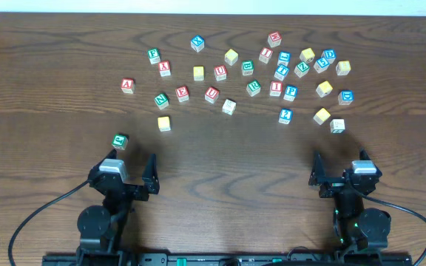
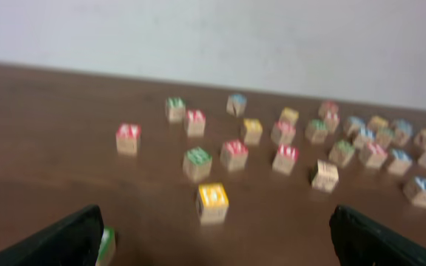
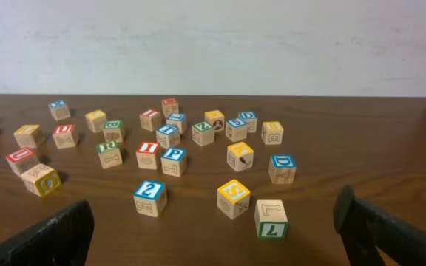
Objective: Spell out NEURIPS
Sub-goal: 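Move the left gripper over the green N block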
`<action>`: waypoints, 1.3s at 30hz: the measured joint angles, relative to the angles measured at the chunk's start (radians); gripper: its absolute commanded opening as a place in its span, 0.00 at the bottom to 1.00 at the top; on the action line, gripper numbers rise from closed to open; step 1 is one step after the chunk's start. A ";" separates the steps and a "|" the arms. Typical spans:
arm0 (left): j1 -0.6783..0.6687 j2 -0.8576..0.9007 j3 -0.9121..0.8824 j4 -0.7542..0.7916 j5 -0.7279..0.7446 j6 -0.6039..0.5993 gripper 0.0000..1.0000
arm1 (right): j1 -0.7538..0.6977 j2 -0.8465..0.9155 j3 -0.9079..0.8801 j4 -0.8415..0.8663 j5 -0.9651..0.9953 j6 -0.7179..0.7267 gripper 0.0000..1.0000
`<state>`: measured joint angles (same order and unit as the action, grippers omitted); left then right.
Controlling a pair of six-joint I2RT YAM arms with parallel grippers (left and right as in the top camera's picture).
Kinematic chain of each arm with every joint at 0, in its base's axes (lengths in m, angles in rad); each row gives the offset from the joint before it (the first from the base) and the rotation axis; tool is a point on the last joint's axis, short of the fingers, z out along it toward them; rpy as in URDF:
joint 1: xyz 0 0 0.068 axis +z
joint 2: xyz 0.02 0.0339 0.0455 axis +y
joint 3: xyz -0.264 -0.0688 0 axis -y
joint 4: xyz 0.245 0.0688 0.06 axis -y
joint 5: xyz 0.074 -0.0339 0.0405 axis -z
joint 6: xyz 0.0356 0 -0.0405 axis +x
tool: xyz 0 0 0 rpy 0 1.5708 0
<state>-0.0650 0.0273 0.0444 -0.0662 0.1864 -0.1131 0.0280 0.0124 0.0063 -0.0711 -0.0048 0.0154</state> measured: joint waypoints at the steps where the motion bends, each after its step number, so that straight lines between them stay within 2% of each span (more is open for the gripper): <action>1: 0.000 0.015 0.006 -0.012 0.003 -0.003 0.96 | 0.000 0.000 0.000 0.000 0.000 0.000 0.99; 5: 0.000 0.149 0.069 -0.034 0.015 -0.006 0.96 | 0.000 0.000 0.000 0.000 0.000 0.000 0.99; 8: 0.000 0.288 0.184 -0.039 0.019 0.003 0.96 | 0.000 0.000 0.000 0.000 0.000 0.000 0.99; 14: 0.000 0.675 0.549 -0.118 0.019 0.013 0.96 | 0.000 0.000 0.000 0.000 0.000 0.000 0.99; 20: 0.000 1.030 0.991 -0.348 0.027 0.013 0.96 | 0.000 0.000 0.000 0.000 0.000 0.000 0.99; 24: 0.001 1.145 1.195 -0.465 0.092 0.013 0.96 | 0.000 0.000 0.000 0.000 0.000 0.000 0.99; 33: 0.001 1.205 1.210 -0.492 0.160 0.012 0.96 | 0.000 0.000 0.000 0.000 0.000 0.000 0.99; 39: 0.001 1.214 1.220 -0.566 0.062 -0.077 0.96 | 0.000 0.000 0.000 0.000 0.000 0.000 0.99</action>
<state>-0.0643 1.2411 1.2648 -0.6319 0.2481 -0.1902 0.0280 0.0120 0.0063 -0.0711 -0.0051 0.0158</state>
